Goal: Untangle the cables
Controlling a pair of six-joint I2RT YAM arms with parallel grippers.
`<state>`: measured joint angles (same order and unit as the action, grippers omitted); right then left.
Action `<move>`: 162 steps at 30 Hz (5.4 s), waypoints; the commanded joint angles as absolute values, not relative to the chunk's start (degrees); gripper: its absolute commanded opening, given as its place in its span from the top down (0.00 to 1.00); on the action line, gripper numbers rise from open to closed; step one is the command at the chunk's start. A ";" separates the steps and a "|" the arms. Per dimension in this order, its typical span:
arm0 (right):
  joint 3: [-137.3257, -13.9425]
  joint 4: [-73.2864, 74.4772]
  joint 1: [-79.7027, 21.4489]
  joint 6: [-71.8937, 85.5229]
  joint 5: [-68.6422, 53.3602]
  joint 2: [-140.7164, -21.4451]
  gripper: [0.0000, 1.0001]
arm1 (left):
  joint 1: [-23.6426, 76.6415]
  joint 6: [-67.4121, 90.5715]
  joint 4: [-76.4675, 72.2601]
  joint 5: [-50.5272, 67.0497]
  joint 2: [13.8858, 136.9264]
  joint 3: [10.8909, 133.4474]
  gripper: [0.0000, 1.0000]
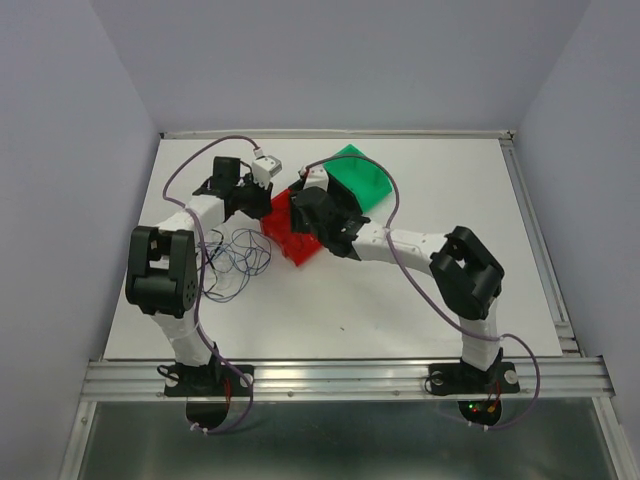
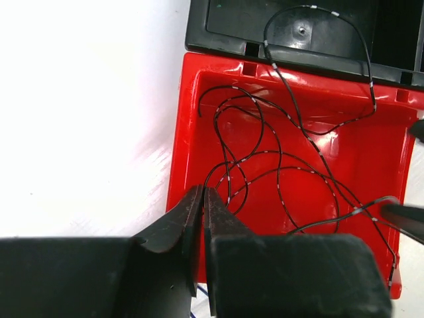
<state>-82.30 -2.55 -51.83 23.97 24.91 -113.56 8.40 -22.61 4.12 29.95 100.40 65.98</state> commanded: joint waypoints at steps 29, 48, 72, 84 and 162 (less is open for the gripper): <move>-81.74 -23.55 -33.22 35.33 -12.74 -119.79 0.32 | 11.51 -23.29 -5.54 24.61 92.20 59.59 0.85; -78.31 -28.74 -33.31 35.86 -21.35 -116.90 0.99 | 12.04 -23.64 -5.71 23.03 93.60 60.21 0.85; -68.03 -20.83 -44.11 18.73 -9.93 -105.38 0.65 | 11.61 -27.32 3.94 18.99 72.89 62.14 0.22; -54.15 -26.27 -46.85 18.10 -9.84 -95.90 0.48 | 4.04 -56.50 28.92 25.75 61.18 50.55 0.16; -50.62 -58.27 -53.33 19.69 -42.89 -82.96 0.14 | 6.94 -26.11 36.23 46.06 49.94 103.72 1.00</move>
